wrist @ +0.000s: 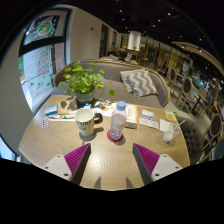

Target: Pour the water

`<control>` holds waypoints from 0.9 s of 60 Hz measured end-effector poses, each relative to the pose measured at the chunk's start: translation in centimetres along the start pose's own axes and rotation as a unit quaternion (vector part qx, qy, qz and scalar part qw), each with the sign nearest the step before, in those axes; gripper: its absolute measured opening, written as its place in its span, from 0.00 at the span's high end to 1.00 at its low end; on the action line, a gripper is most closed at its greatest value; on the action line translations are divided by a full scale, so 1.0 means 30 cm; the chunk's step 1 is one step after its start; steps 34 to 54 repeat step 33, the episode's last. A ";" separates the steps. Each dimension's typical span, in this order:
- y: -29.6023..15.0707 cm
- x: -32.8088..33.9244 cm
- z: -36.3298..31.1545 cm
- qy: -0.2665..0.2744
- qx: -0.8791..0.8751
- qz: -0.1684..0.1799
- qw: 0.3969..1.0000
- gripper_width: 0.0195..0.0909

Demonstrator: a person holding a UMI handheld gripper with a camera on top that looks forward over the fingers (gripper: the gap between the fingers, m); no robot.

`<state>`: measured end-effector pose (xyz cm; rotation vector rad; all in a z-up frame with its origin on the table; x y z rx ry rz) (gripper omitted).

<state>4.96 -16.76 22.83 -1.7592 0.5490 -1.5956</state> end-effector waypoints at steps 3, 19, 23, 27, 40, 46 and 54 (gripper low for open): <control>0.011 0.055 -0.026 0.005 0.003 -0.001 1.000 0.08; 0.041 0.205 -0.107 0.007 -0.021 0.006 1.000 0.08; 0.058 0.217 -0.108 0.015 -0.019 0.002 1.000 0.08; 0.073 0.223 -0.113 0.017 -0.019 -0.002 1.000 0.08; 0.085 0.234 -0.126 0.016 -0.020 -0.002 1.000 0.07; 0.085 0.234 -0.126 0.016 -0.020 -0.002 1.000 0.07; 0.085 0.234 -0.126 0.016 -0.020 -0.002 1.000 0.07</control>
Point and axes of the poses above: the point between the fingertips, and its own axes, seen from behind it with the camera up: z to the right, y down, x backward, against the way the camera looks, the point moved 5 cm from there along x, backward, against the way the camera looks, and after that the axes turned 8 degrees about -y, right-handed, at the moved point
